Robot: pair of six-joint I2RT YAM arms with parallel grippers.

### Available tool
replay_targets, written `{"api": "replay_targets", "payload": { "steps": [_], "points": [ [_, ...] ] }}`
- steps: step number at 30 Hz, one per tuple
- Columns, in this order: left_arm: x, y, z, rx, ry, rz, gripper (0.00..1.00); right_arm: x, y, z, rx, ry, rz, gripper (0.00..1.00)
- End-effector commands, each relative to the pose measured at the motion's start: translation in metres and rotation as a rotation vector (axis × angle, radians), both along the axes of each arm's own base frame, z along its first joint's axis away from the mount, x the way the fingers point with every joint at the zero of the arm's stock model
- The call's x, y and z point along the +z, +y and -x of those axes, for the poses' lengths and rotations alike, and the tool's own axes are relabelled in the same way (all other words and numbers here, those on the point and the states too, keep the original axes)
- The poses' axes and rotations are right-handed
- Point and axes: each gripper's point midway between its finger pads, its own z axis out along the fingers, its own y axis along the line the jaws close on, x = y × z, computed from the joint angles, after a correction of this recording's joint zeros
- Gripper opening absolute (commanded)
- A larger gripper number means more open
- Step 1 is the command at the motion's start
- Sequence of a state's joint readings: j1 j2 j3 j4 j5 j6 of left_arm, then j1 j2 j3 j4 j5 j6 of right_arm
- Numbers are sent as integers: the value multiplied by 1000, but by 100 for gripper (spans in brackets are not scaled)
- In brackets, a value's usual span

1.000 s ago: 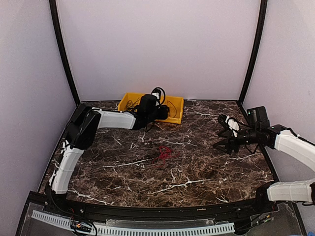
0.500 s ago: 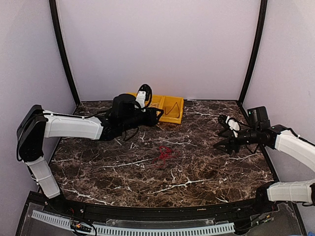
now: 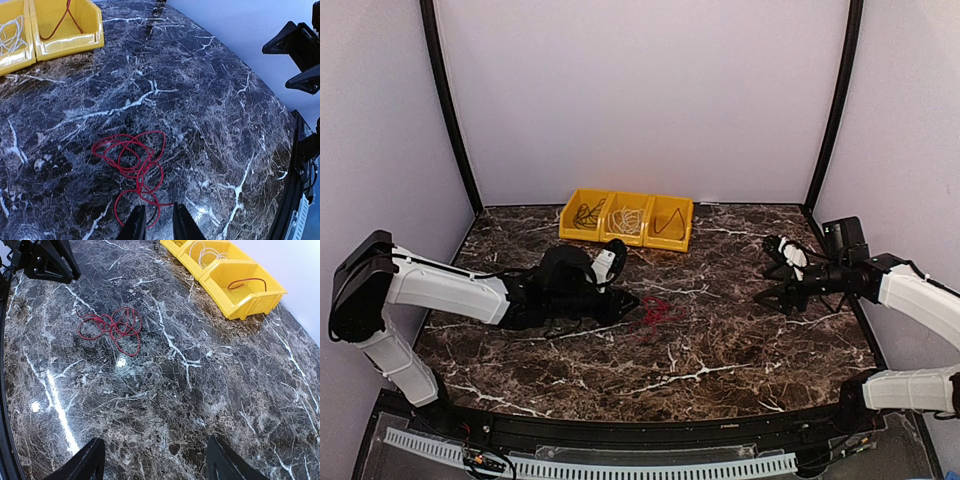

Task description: Untangle the cables

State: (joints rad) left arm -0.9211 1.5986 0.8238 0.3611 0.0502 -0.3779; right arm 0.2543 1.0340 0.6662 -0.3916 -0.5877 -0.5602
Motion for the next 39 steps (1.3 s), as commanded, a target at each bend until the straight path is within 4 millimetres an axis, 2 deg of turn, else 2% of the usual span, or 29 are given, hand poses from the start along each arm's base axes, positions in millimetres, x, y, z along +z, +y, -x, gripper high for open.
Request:
{"api": "replay_targets", "payload": {
  "steps": [1,6,10,12,14,15,19,25,31,36,39],
  "points": [
    [-11,1,15,-63,40,-16,23,4,5,1,30,-4,-28,71],
    [-42,7,12,-57,43,-115,27,13,17,-15,0,-14,-26,65],
    [-70,6,13,-74,97,-188,28,17,47,-22,78,63,-33,63],
    [-74,4,12,-58,122,-186,28,13,65,-28,119,132,-25,61],
    [-75,6,12,-33,138,-164,28,9,86,-34,162,198,-37,60],
    [-74,6,12,-25,140,-152,28,-1,98,-35,186,242,-28,59],
    [-66,12,14,30,164,-82,28,-18,140,-48,248,312,3,58],
    [-65,23,23,63,190,-22,30,-46,185,-74,277,513,8,58],
    [-70,26,29,67,222,-2,33,-83,205,-79,290,603,32,58],
    [-69,25,27,73,219,2,33,-96,217,-71,318,649,34,56],
    [-69,24,26,74,218,7,33,-100,221,-70,319,659,36,51]
  ]
}}
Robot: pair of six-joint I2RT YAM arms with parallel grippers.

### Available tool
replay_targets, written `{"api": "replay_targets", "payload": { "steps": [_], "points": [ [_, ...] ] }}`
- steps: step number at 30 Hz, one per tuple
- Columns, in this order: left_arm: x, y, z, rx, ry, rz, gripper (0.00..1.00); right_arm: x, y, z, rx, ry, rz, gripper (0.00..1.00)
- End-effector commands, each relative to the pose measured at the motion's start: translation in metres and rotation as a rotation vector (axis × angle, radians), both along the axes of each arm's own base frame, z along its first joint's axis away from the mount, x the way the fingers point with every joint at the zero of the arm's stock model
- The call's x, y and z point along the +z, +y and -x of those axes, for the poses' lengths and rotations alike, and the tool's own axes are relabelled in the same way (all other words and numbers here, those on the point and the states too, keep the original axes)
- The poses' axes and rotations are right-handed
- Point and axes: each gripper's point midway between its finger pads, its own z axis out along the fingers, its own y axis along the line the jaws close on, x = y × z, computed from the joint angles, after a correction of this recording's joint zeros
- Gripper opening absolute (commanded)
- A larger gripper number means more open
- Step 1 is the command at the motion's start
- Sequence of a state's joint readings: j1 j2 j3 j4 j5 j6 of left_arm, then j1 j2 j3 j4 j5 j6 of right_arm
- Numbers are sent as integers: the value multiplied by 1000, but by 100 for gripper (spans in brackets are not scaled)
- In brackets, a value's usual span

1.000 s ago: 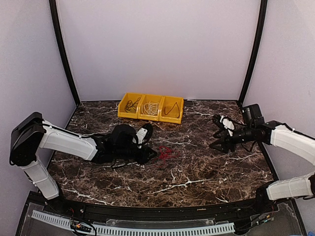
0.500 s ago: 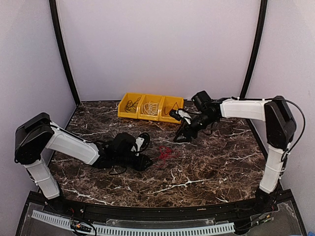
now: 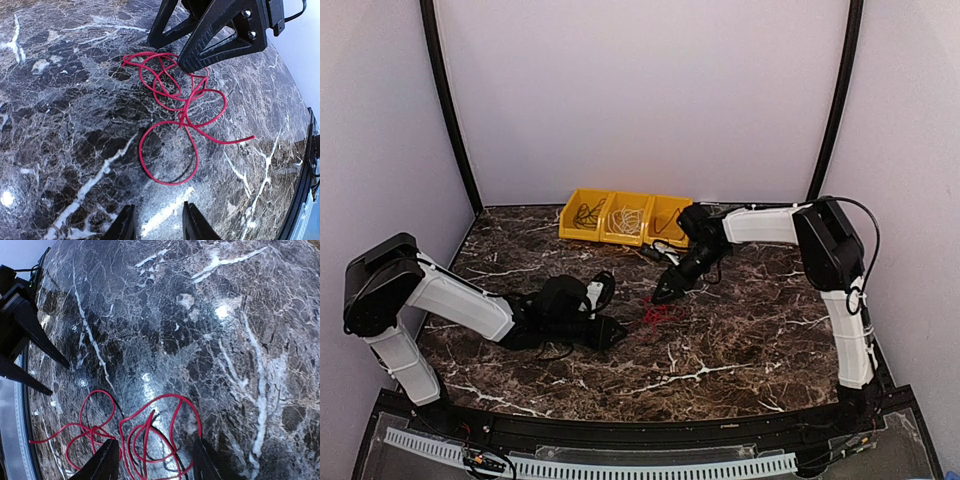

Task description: Untangle the cables

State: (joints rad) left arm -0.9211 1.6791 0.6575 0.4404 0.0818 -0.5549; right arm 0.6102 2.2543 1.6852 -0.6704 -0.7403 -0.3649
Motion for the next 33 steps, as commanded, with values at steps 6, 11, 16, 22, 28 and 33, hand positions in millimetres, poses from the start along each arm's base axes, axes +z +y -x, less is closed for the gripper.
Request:
{"api": "replay_targets", "payload": {
  "steps": [6,11,16,22,28,33],
  "points": [
    [9,-10,-1,-7,-6,60,33,9,17,5,20,29,-42,18],
    [9,-21,-11,-21,-45,68,40,32,15,8,24,-5,-69,0],
    [0,-39,-22,-56,-84,66,42,81,10,19,40,-66,-140,0],
    [-10,-59,-36,-59,-103,95,23,126,2,39,75,-94,-205,0],
    [-20,-48,-38,-23,-134,88,0,198,-14,50,94,-171,-300,0],
    [-26,-40,-31,-14,-108,88,0,285,-47,37,34,-325,-444,0]
  ]
}}
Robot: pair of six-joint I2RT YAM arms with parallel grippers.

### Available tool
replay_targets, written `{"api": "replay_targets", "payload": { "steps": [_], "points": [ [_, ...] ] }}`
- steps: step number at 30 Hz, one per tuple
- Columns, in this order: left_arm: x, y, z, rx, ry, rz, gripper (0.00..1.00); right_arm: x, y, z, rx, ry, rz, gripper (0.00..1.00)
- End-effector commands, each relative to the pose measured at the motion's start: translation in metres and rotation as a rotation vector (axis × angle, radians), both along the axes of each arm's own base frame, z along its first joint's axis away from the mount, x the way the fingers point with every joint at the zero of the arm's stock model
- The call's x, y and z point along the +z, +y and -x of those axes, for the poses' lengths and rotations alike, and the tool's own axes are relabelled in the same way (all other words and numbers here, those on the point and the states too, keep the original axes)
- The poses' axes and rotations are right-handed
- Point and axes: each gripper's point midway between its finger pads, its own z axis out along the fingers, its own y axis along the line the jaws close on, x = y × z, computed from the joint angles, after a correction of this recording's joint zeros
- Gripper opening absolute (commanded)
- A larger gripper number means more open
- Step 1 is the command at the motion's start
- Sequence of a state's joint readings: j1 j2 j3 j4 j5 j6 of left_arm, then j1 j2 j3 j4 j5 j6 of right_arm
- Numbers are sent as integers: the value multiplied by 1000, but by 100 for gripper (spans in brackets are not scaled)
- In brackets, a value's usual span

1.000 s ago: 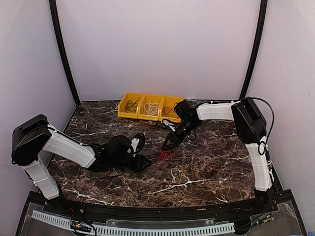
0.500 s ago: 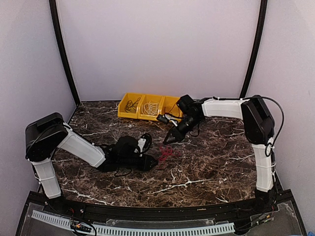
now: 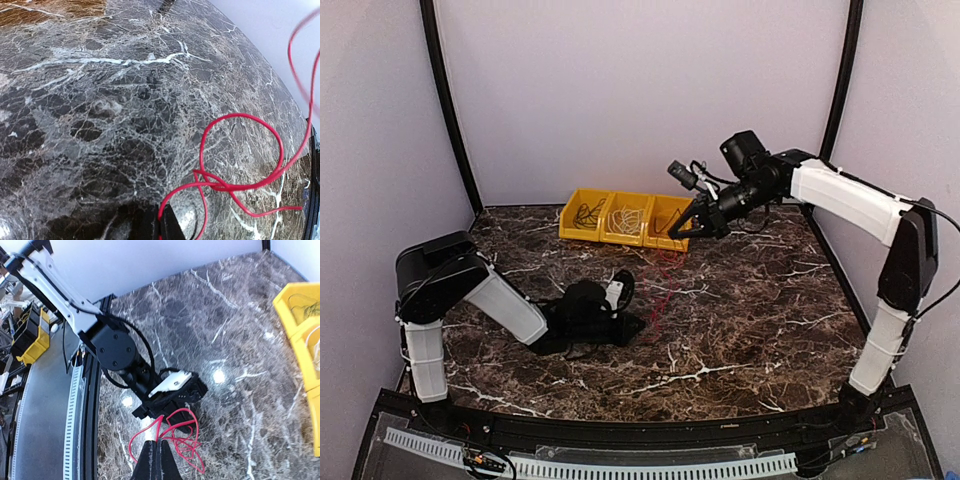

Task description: Untangle the cables

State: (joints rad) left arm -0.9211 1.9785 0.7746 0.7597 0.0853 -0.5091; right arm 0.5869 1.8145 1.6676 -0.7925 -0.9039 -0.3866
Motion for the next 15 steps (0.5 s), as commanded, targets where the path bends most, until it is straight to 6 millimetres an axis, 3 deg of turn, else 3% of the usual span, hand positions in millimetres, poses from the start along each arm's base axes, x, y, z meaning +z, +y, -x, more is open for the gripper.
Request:
{"api": "replay_targets", "payload": {
  "steps": [1,5,9,13,15],
  "points": [
    [-6,12,7,19,14,-4,0,104,-37,-8,-52,-169,-188,0],
    [-10,23,9,56,23,-25,0,171,-71,-11,-151,-364,-267,0],
    [-14,43,9,116,21,-75,0,225,-105,-5,-286,-595,-307,0],
    [-18,67,13,159,14,-166,0,254,-139,-8,-458,-765,-287,0],
    [-12,83,13,196,-8,-201,0,257,-153,-15,-528,-795,-251,0]
  ]
}}
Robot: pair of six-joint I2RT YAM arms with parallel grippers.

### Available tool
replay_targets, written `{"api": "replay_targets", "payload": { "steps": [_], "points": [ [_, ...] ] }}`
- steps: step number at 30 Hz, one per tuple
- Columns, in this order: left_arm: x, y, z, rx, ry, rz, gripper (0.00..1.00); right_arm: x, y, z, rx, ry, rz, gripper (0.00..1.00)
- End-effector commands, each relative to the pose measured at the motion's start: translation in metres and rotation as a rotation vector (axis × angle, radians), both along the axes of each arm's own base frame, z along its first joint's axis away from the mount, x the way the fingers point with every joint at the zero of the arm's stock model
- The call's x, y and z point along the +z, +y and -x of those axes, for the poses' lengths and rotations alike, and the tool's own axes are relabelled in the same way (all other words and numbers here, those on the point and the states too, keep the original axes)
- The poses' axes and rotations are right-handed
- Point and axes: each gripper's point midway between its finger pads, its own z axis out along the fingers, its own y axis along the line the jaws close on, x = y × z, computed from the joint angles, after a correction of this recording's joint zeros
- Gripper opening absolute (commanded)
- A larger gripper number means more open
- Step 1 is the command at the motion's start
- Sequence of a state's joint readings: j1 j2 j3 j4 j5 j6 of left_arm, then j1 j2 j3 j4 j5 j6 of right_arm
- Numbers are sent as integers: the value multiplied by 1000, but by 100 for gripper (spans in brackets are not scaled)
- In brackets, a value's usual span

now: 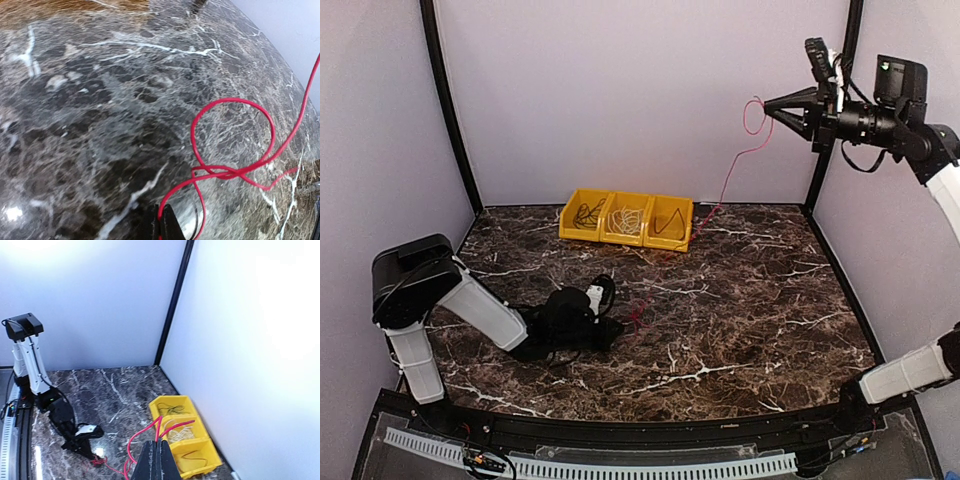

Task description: Untangle the cables

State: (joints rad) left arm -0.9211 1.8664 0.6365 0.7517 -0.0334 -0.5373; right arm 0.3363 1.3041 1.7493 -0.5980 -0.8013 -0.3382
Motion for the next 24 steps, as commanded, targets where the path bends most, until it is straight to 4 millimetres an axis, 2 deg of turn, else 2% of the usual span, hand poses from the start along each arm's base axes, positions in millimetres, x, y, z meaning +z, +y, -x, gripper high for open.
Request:
{"api": "replay_targets", "payload": {
  "steps": [1,2,3,4,5,6,7,8,9,10,14,17,20,24],
  "points": [
    [-18,51,12,88,22,-183,0,11,-33,-33,-248,-82,5,0],
    [-11,57,12,107,8,-186,0,12,-40,-37,-287,-89,5,0],
    [-17,67,17,115,22,-220,0,11,-46,-41,-328,-92,7,0],
    [-11,73,17,131,9,-223,0,9,-53,-48,-383,-90,9,0],
    [-18,84,23,137,25,-258,0,9,-62,-55,-443,-84,0,0],
    [-11,88,22,154,8,-257,0,6,-71,-63,-506,-81,-3,0],
    [-17,99,28,161,21,-290,0,3,-81,-71,-572,-78,-8,0],
    [-9,104,27,181,2,-286,0,-2,-90,-78,-629,-71,-9,0],
    [-14,114,32,190,13,-317,0,-8,-101,-85,-690,-59,-9,0],
    [-8,122,32,218,-2,-315,0,-13,-111,-91,-738,-49,-12,0],
    [-6,146,38,259,-11,-356,0,-31,-146,-104,-851,-17,-25,0],
    [-6,157,40,284,-12,-382,0,-52,-158,-110,-885,1,4,0],
    [0,161,39,293,-26,-383,0,-97,-158,-115,-875,72,73,0],
    [25,146,36,241,-92,-295,0,-181,-152,-110,-822,236,189,0]
  ]
}}
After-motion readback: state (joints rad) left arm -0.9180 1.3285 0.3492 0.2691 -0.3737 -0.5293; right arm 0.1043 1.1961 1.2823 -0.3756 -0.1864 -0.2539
